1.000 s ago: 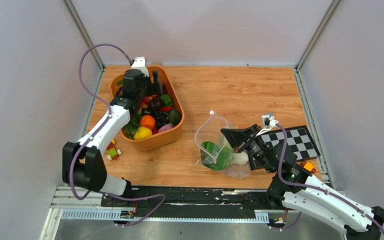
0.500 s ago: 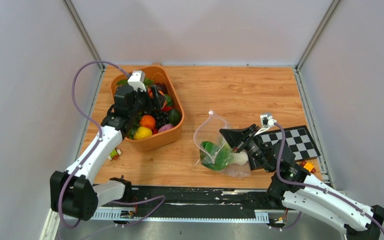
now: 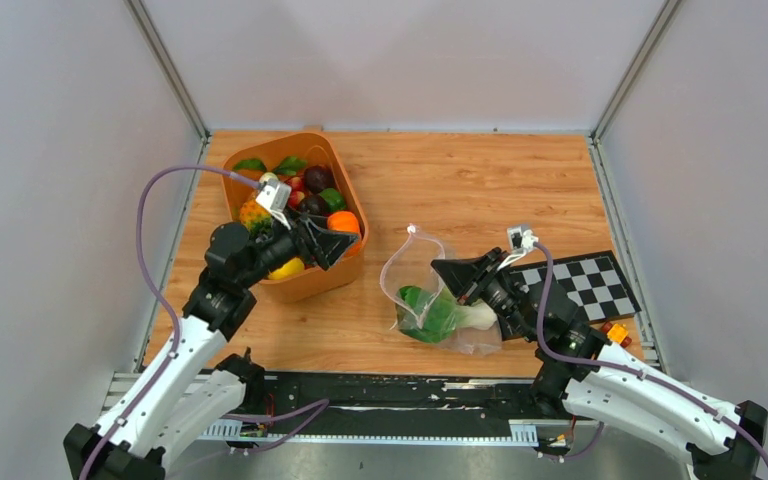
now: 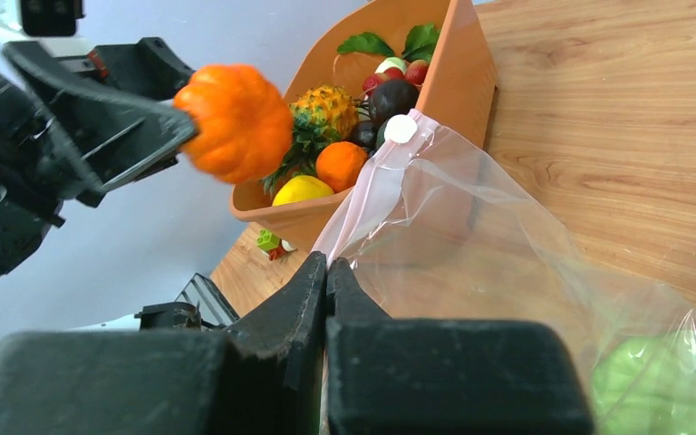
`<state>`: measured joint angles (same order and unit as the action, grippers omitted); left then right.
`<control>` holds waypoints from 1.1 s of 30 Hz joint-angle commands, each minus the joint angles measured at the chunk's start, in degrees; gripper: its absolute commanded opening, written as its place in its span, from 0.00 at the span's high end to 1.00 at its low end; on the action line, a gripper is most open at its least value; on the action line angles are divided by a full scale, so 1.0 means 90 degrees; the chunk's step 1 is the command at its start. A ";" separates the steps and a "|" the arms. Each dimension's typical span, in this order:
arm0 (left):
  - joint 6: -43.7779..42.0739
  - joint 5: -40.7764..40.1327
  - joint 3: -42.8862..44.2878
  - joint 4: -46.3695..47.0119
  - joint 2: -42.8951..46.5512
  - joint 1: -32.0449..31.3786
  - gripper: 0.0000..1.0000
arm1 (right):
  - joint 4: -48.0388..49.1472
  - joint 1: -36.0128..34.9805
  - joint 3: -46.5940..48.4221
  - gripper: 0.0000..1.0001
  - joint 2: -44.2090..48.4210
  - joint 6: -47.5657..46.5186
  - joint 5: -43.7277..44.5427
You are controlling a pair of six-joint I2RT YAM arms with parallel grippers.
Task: Place the food in the zip-top bag and seal the zipper
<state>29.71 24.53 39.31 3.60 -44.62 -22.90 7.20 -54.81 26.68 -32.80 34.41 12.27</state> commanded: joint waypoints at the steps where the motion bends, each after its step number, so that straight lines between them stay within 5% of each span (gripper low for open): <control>1: 0.0376 0.0323 -0.0204 0.0702 0.0423 -0.0626 0.45 | 0.0416 0.0025 -0.0048 1.00 0.0070 0.0067 -0.0014; 16: 0.0635 0.0675 -0.0459 0.2409 -0.0325 -0.2042 0.45 | 0.0430 0.0025 -0.0005 1.00 0.0080 -0.0014 -0.0143; 26: -0.0487 0.0310 -0.0192 0.1616 -0.1226 -0.2583 0.40 | 0.0740 0.0025 -0.0091 1.00 0.0162 0.0037 -0.0508; 33: -0.0180 -0.0077 -0.0266 0.2233 -0.1452 -0.2656 0.36 | 0.0761 0.0025 -0.0073 1.00 0.0219 -0.0114 -0.0886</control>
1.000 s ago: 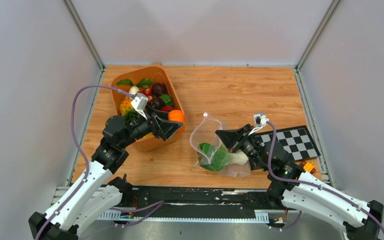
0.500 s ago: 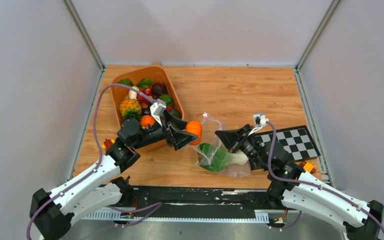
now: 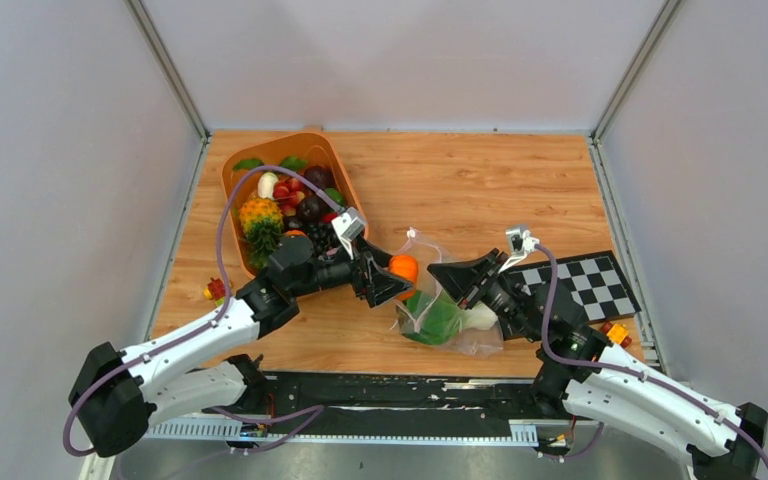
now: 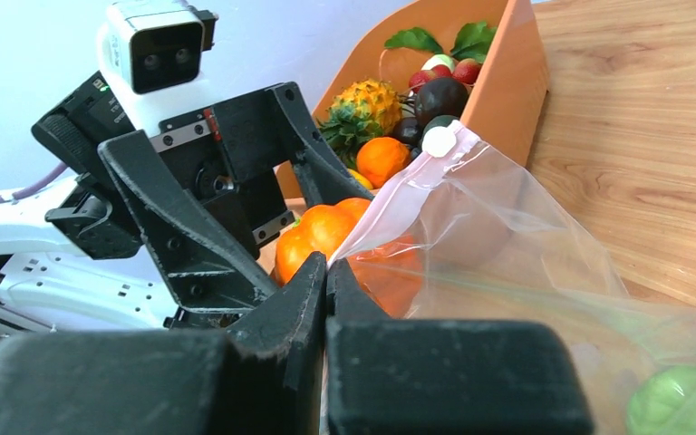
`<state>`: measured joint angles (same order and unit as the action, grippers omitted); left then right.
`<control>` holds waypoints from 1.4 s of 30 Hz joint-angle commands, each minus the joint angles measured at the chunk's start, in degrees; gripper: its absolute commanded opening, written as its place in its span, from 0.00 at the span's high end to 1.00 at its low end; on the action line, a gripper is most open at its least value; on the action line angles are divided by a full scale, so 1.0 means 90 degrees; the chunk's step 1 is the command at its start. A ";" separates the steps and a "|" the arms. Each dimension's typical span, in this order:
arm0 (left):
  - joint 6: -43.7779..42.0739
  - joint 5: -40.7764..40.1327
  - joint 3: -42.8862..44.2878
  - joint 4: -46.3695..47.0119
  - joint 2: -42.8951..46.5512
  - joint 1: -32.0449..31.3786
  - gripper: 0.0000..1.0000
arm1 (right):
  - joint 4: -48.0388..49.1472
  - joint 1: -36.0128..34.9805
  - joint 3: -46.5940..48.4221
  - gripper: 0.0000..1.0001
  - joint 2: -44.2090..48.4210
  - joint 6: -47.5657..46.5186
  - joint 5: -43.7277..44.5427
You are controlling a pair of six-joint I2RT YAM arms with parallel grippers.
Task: Place the food in the zip-top bag and seal the zipper
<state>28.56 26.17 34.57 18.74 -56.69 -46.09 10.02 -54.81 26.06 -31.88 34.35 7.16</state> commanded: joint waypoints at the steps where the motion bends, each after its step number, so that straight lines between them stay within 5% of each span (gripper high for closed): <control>1: -0.0025 -0.0291 0.0286 0.0622 -0.0179 -0.0121 0.35 | 0.0462 0.0025 -0.0005 1.00 0.0122 -0.0114 -0.0355; 15: -0.0175 -0.1337 0.0742 0.0366 -0.1153 -0.0674 0.24 | 0.0586 0.0025 -0.0094 1.00 0.0244 -0.0157 -0.0389; 22: -0.0320 -0.1394 0.0812 0.0178 -0.1050 -0.0689 0.01 | 0.0501 0.0030 -0.0110 1.00 0.0323 -0.0188 -0.0257; 35: -0.0744 -0.1617 0.0868 -0.0710 -0.0092 -0.0684 0.00 | 0.0381 0.0025 -0.0118 1.00 0.0299 -0.0208 -0.0034; 42: -0.1105 -0.2798 0.0732 -0.1418 0.0680 -0.0689 0.00 | 0.0259 0.0025 -0.0068 1.00 0.0277 -0.0304 -0.0026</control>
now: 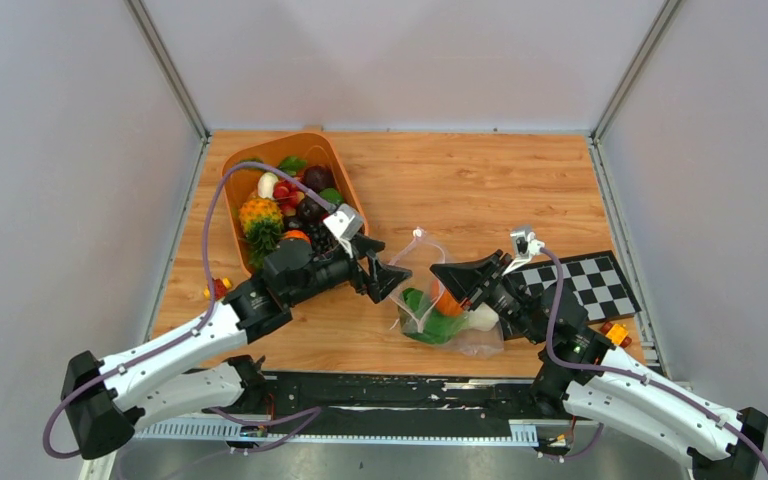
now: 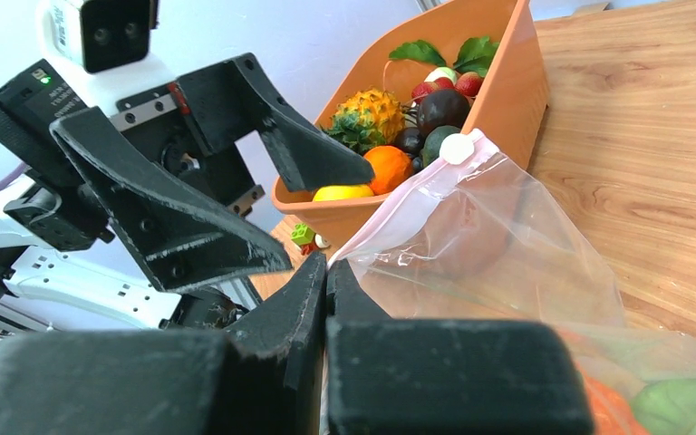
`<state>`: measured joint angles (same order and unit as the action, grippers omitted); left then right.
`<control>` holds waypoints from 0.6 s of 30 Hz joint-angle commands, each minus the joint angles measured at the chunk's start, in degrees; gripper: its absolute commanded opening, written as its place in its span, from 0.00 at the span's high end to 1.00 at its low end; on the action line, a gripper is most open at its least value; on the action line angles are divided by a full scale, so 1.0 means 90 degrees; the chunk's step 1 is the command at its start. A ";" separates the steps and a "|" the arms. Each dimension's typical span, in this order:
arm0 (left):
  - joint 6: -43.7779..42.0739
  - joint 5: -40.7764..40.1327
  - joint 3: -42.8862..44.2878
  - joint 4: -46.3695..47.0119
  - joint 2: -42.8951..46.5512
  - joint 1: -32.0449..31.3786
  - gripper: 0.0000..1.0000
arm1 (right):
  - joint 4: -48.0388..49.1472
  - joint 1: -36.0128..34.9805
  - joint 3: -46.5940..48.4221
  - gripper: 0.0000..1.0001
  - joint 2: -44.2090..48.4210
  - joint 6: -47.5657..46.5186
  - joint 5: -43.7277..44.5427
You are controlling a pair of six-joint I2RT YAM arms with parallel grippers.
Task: Place the food in the zip-top bag and seal the zipper
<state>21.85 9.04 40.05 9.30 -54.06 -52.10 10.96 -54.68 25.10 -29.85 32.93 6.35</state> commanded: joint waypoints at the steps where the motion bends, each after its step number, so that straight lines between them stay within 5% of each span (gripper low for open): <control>1: -0.0373 -0.1183 0.0098 -0.0509 0.0479 -0.0022 0.00 | 0.0119 0.0011 0.0058 1.00 0.0054 -0.0178 0.0058; 10: -0.0583 -0.3819 0.0602 -0.2114 0.0474 0.0086 0.00 | 0.0032 0.0011 0.0119 1.00 0.0073 -0.0245 0.0027; 18: -0.0332 -0.3536 0.0981 -0.2445 -0.0095 0.1372 0.00 | 0.0013 0.0009 0.0142 1.00 0.0054 -0.0250 0.0027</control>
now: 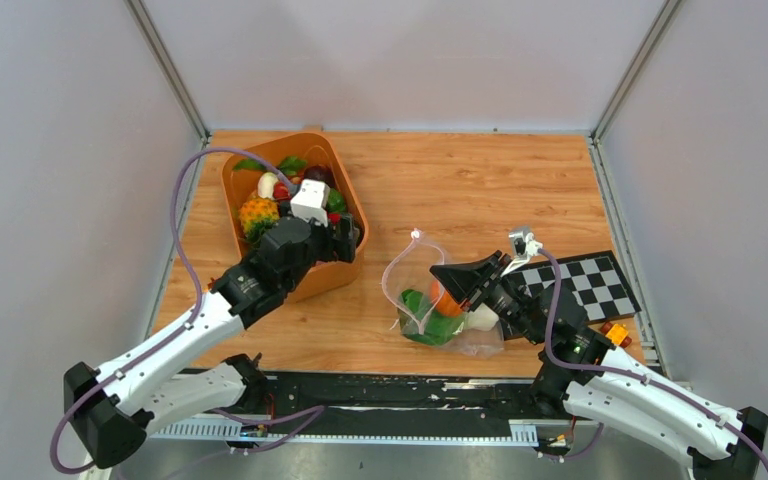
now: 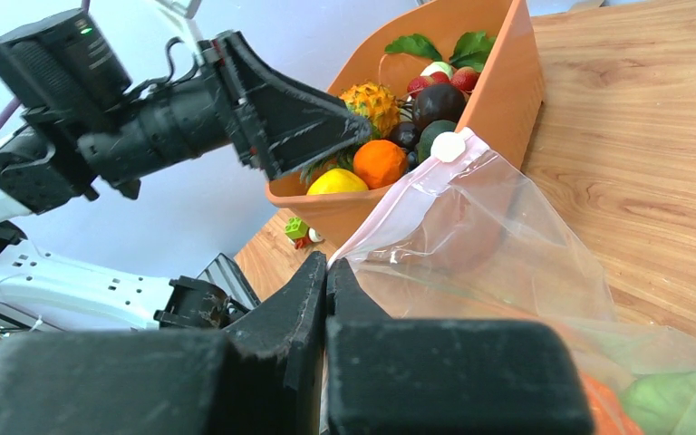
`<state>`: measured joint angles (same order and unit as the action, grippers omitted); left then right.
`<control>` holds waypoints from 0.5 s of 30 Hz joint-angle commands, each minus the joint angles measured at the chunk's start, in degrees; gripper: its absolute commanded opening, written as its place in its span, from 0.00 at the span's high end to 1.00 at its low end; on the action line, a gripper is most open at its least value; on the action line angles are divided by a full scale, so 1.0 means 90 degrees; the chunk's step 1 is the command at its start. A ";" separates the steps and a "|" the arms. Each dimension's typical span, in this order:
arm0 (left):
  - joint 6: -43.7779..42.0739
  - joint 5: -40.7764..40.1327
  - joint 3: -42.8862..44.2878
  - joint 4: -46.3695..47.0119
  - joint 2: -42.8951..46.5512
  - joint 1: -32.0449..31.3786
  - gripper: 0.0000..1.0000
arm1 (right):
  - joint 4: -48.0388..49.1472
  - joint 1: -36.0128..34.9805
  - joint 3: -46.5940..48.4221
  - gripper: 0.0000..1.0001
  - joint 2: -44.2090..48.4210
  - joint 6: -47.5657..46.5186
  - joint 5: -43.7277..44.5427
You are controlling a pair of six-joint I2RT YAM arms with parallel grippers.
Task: Place the food in the zip-top bag and seal the zipper
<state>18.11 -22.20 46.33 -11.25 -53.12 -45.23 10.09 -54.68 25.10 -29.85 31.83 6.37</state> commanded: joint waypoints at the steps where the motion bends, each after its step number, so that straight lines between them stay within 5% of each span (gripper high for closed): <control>1: 0.0109 0.0094 0.0325 -0.0153 -0.0280 0.0876 0.00 | 0.0102 0.0010 0.0141 1.00 0.0062 -0.0120 0.0036; 8: 0.0083 0.0696 0.0643 -0.0148 -0.0983 0.1229 0.01 | 0.0061 0.0011 0.0170 1.00 0.0066 -0.0157 0.0090; 15: 0.0184 0.1256 0.0771 -0.0217 -0.1548 0.1273 0.14 | 0.0039 0.0011 0.0221 1.00 -0.0005 -0.0194 0.0048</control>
<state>19.09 -14.35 51.31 -13.93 -66.08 -34.06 9.67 -54.68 25.12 -29.91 31.68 6.42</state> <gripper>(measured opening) 0.876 0.015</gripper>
